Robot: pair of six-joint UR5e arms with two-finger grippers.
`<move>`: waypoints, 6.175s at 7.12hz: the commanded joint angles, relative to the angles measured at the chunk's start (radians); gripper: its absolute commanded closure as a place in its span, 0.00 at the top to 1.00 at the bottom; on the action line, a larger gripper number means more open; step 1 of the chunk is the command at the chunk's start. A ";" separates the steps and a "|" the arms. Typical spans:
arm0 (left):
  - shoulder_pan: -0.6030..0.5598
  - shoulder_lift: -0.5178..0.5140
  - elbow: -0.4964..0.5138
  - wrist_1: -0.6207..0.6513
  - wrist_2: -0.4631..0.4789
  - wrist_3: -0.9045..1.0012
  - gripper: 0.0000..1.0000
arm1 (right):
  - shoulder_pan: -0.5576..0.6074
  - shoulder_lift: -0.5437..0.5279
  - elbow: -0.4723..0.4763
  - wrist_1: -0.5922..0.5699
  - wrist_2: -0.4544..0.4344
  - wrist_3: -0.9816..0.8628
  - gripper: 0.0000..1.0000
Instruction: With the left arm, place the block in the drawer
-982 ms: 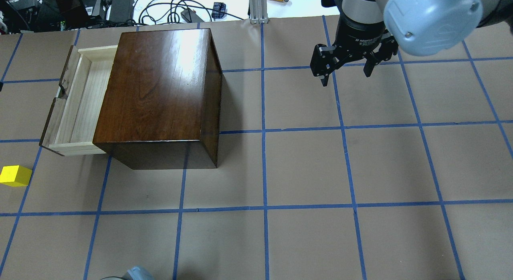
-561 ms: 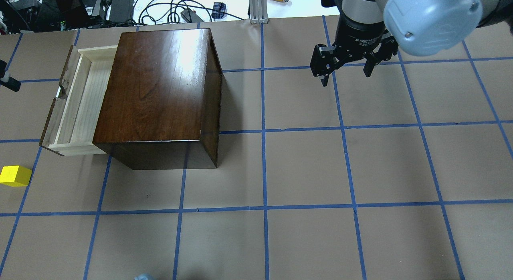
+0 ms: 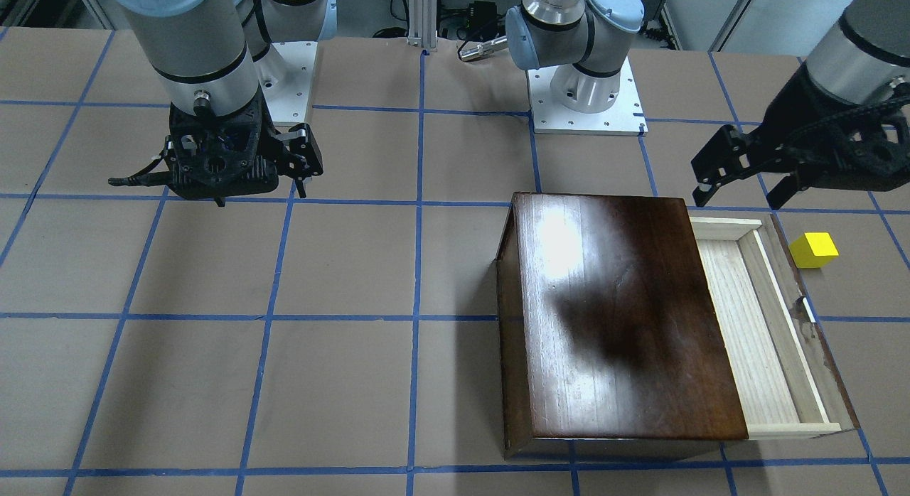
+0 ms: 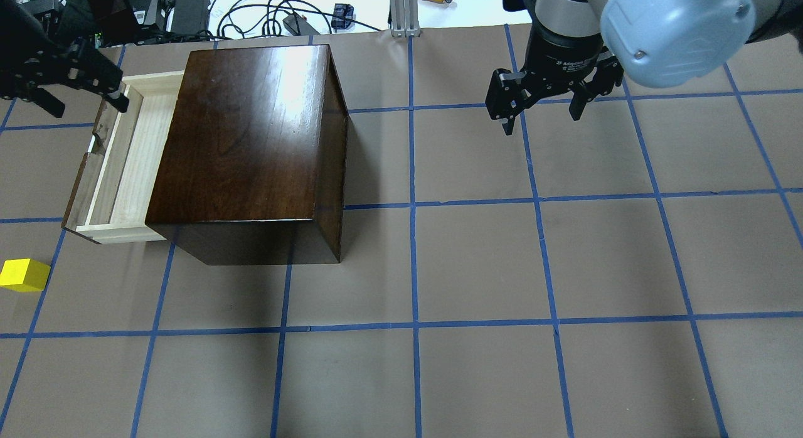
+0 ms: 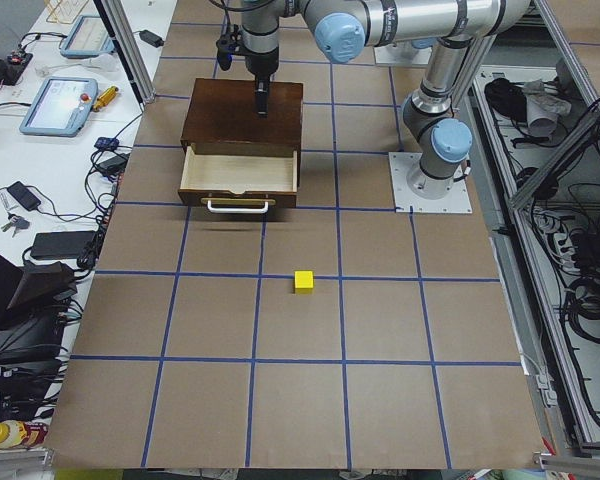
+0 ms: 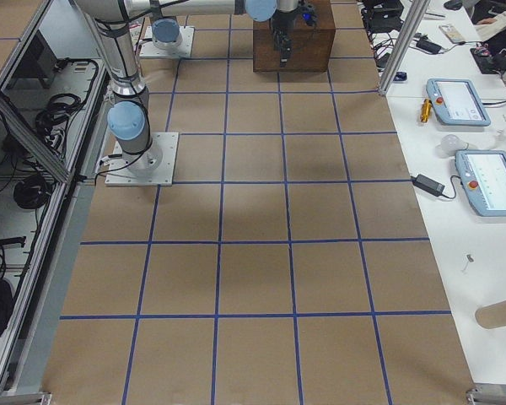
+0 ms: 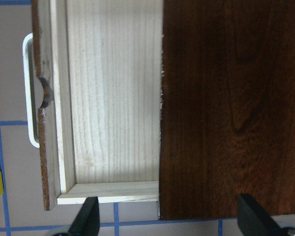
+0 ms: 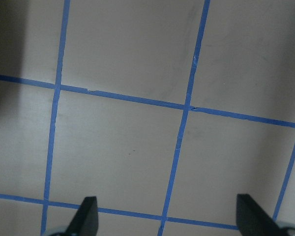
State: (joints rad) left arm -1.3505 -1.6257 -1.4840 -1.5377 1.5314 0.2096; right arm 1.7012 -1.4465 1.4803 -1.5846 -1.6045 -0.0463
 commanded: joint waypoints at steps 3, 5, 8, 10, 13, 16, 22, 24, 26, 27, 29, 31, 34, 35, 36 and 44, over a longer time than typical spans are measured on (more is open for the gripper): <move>-0.159 -0.006 -0.035 0.080 0.016 -0.098 1.00 | 0.000 0.000 0.000 0.000 0.000 0.000 1.00; -0.159 -0.006 -0.032 0.068 0.015 -0.098 1.00 | 0.000 0.000 0.000 0.000 0.000 -0.001 1.00; -0.157 -0.002 -0.029 0.070 0.016 -0.091 1.00 | 0.000 0.000 0.000 0.000 0.000 0.000 1.00; -0.148 0.001 -0.029 0.070 0.016 -0.088 1.00 | 0.000 0.000 0.000 0.000 0.000 -0.001 1.00; -0.020 0.015 -0.032 0.064 0.016 0.087 1.00 | 0.000 0.000 0.000 0.000 0.000 0.000 1.00; 0.207 0.029 -0.032 -0.005 0.016 0.499 1.00 | 0.000 0.000 0.000 0.000 0.000 0.000 1.00; 0.551 -0.042 -0.096 0.066 0.019 1.384 1.00 | 0.000 0.000 0.000 0.000 0.000 -0.001 1.00; 0.602 -0.091 -0.146 0.166 0.045 1.731 1.00 | 0.000 0.000 0.000 0.000 0.000 0.000 1.00; 0.608 -0.153 -0.211 0.319 0.088 2.044 1.00 | 0.000 0.000 0.000 0.000 0.000 0.000 1.00; 0.608 -0.187 -0.232 0.380 0.098 2.168 1.00 | 0.000 0.000 0.000 0.000 0.000 -0.001 1.00; 0.610 -0.242 -0.304 0.557 0.110 2.339 1.00 | 0.000 0.000 0.000 0.000 0.000 0.000 1.00; 0.660 -0.273 -0.376 0.649 0.127 2.369 1.00 | 0.000 0.000 0.000 0.000 0.000 0.000 1.00; 0.714 -0.318 -0.392 0.653 0.118 2.366 1.00 | 0.000 0.000 0.000 0.000 0.000 0.000 1.00; 0.718 -0.330 -0.391 0.653 0.118 2.363 1.00 | 0.000 0.000 0.000 0.000 0.000 -0.001 1.00; 0.718 -0.342 -0.391 0.653 0.118 2.361 1.00 | 0.000 0.000 0.000 0.000 0.000 -0.001 1.00; 0.718 -0.398 -0.391 0.677 0.078 2.321 0.94 | 0.000 0.000 0.000 0.000 0.000 0.000 1.00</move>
State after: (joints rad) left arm -0.6322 -2.0206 -1.8745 -0.8606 1.6121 2.5302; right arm 1.7012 -1.4465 1.4803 -1.5846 -1.6045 -0.0466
